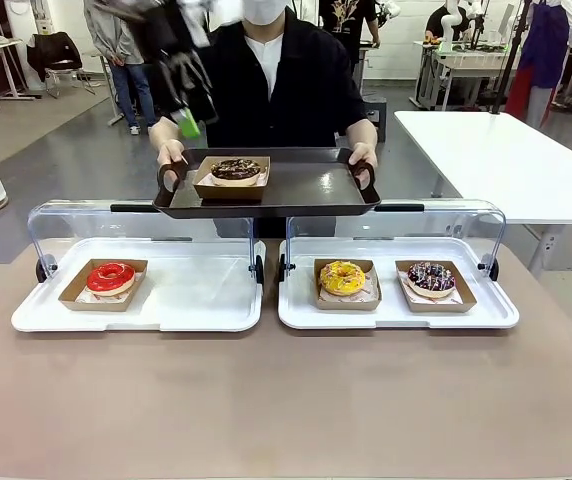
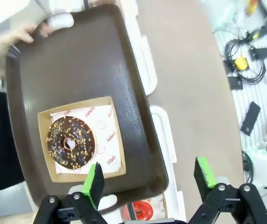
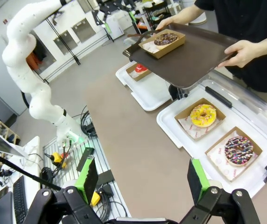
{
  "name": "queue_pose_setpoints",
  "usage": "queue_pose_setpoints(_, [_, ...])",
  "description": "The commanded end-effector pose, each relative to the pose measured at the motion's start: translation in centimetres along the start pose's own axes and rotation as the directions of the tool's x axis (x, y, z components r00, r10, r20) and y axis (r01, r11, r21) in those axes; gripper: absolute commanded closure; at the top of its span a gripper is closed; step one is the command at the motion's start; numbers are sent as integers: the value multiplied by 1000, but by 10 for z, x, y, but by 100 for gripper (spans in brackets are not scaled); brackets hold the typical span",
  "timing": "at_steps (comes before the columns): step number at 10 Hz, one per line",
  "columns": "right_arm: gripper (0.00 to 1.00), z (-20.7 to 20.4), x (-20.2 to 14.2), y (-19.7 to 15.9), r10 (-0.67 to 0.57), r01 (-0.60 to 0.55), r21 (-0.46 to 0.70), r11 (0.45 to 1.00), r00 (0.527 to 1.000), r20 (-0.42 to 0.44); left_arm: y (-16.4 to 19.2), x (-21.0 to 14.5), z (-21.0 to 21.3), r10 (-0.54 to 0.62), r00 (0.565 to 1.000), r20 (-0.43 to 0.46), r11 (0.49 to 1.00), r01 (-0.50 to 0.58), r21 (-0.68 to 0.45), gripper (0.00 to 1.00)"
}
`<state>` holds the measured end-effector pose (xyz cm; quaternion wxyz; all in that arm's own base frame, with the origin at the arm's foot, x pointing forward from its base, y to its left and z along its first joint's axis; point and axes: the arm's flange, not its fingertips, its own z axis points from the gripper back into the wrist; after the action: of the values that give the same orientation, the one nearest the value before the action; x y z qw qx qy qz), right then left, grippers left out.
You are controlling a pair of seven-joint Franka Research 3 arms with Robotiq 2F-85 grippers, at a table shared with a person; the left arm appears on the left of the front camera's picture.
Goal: Provide the desired donut to the person.
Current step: Place the picked Paper togo box onto the Handle tray extended by the person.
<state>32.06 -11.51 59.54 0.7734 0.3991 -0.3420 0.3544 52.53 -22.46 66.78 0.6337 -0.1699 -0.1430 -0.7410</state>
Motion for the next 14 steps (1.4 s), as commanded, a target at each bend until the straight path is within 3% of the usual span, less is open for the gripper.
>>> queue_pose_setpoints(1, [0,-1,3,-1,12,-13,15,1000,1000,25,-44,-61,10,-3,991,131,999,-2,41,0])
queue_pose_setpoints(4, [0,-1,3,-1,12,-13,15,1000,1000,25,-65,-149,24,97,955,278,992,-116,52,0])
queue_pose_setpoints(9, [0,-1,3,-1,12,-13,15,1000,1000,25,-90,-283,45,184,828,530,970,-239,36,0])
queue_pose_setpoints(11, [0,-1,3,-1,12,-13,15,1000,1000,25,-77,-318,40,244,792,560,958,-288,-10,0])
queue_pose_setpoints(14, [0,-1,3,-1,12,-13,15,1000,1000,25,-62,-339,31,172,776,607,967,-251,47,0])
